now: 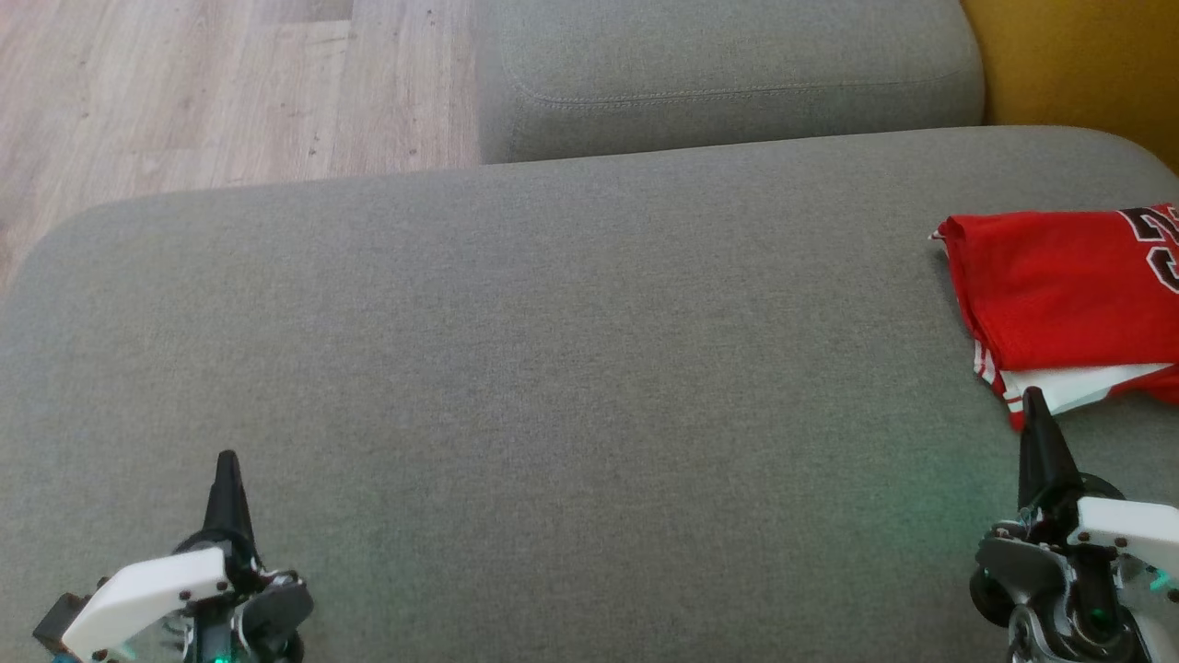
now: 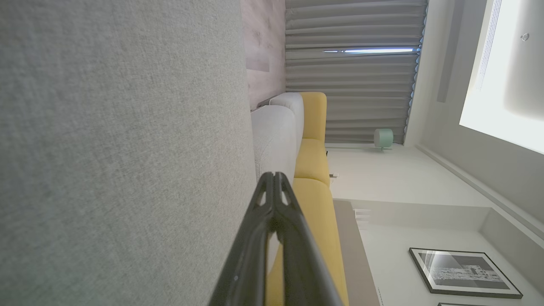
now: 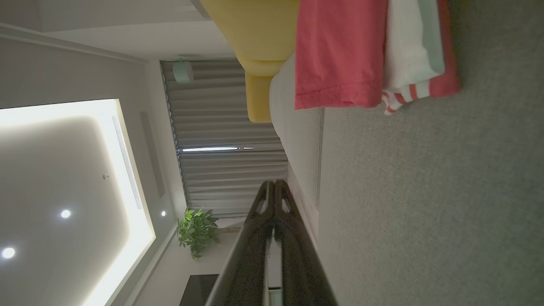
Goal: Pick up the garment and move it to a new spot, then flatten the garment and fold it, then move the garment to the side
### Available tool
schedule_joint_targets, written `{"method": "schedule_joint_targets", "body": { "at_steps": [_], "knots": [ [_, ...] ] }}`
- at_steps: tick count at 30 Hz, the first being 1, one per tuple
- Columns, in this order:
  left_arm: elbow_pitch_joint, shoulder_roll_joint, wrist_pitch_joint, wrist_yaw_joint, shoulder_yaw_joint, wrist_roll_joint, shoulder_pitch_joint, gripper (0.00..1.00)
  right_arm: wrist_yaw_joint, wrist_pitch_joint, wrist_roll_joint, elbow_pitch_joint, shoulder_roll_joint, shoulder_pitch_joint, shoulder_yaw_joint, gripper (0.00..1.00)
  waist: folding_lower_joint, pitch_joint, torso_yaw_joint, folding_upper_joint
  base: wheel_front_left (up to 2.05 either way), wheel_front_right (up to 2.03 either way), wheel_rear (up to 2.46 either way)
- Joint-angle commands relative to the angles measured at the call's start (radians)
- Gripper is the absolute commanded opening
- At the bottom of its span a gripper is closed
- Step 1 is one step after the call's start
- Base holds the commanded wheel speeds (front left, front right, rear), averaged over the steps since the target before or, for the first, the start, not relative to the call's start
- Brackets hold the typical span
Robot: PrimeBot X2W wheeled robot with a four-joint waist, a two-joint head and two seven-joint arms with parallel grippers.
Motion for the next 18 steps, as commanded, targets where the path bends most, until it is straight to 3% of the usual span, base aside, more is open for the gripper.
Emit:
{"method": "schedule_joint_targets", "body": {
  "at_steps": [1, 18],
  "knots": [
    [-0.028, 0.008, 0.008, -0.007, 0.041, 0.002, -0.049, 0.00, -0.001, 0.006, 0.003, -0.031, -0.017, -0.053, 0.018, 0.00, 0.0000, 0.000, 0.000, 0.0000, 0.00, 0.00, 0.00],
    [-0.028, 0.003, 0.013, -0.007, 0.048, 0.008, -0.049, 0.00, -0.001, 0.011, -0.002, -0.030, -0.013, -0.054, 0.012, 0.00, 0.0000, 0.000, 0.000, 0.0000, 0.00, 0.00, 0.00]
  ]
}}
